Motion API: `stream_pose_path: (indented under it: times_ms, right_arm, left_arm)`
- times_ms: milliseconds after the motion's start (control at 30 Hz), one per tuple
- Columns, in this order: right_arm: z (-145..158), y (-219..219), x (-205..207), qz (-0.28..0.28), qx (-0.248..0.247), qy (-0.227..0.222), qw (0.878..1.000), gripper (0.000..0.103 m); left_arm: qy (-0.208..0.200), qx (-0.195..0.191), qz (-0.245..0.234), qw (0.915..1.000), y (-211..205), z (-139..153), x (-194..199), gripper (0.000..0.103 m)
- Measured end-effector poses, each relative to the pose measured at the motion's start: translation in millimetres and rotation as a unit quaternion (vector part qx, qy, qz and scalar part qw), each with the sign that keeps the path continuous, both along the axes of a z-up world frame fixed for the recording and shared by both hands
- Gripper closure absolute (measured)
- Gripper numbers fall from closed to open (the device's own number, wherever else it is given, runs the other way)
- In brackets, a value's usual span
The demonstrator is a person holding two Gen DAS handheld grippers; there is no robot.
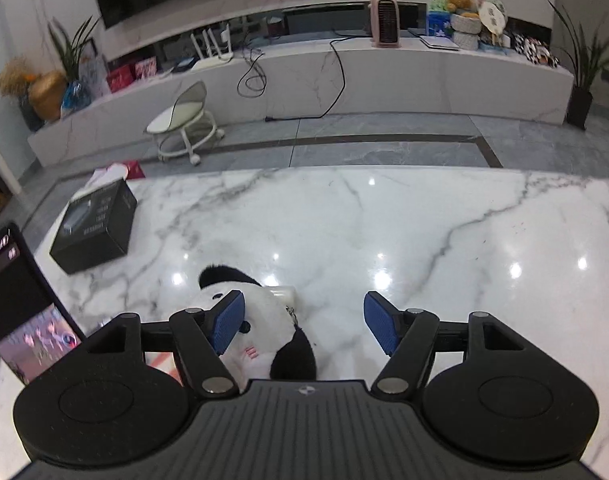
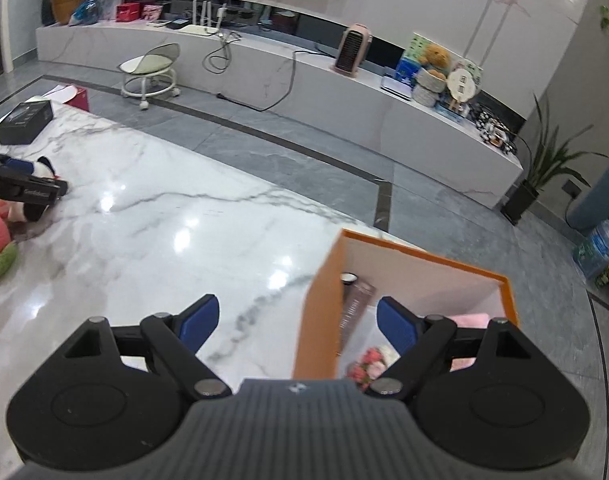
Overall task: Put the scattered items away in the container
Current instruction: 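Move both tools back from the box toward the panda plush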
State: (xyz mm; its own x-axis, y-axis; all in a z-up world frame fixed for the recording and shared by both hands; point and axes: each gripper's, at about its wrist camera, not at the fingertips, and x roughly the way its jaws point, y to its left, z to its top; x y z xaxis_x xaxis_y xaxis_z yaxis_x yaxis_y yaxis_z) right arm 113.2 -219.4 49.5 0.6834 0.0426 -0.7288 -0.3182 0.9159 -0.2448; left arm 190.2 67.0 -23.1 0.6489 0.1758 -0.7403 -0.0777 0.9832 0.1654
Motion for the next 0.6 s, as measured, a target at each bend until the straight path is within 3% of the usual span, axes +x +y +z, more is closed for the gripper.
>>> stream_pose_path:
  times_ms: [167, 267, 467, 600]
  right_arm:
    - [-4.0, 13.0, 1.3, 0.011, -0.001, 0.004, 1.000, 0.015]
    - [-6.5, 19.7, 2.2, 0.016, -0.001, 0.007, 1.000, 0.015]
    - [-11.5, 31.0, 3.4, 0.025, -0.001, 0.012, 1.000, 0.015]
    - [-14.9, 33.7, 2.4, 0.028, -0.001, 0.016, 0.999, 0.015]
  left_arm:
    - [-0.015, 0.035, -0.009, 0.9992, -4.0, 1.5, -2.5, 0.022]
    - [-0.027, 0.065, -0.018, 0.9973, -6.6, 4.4, -3.4, 0.017]
    - [0.011, 0.073, -0.013, 0.9972, 2.8, -15.5, 4.5, 0.015]
    - [0.029, 0.130, -0.022, 0.9908, 0.6, -33.0, 7.6, 0.012]
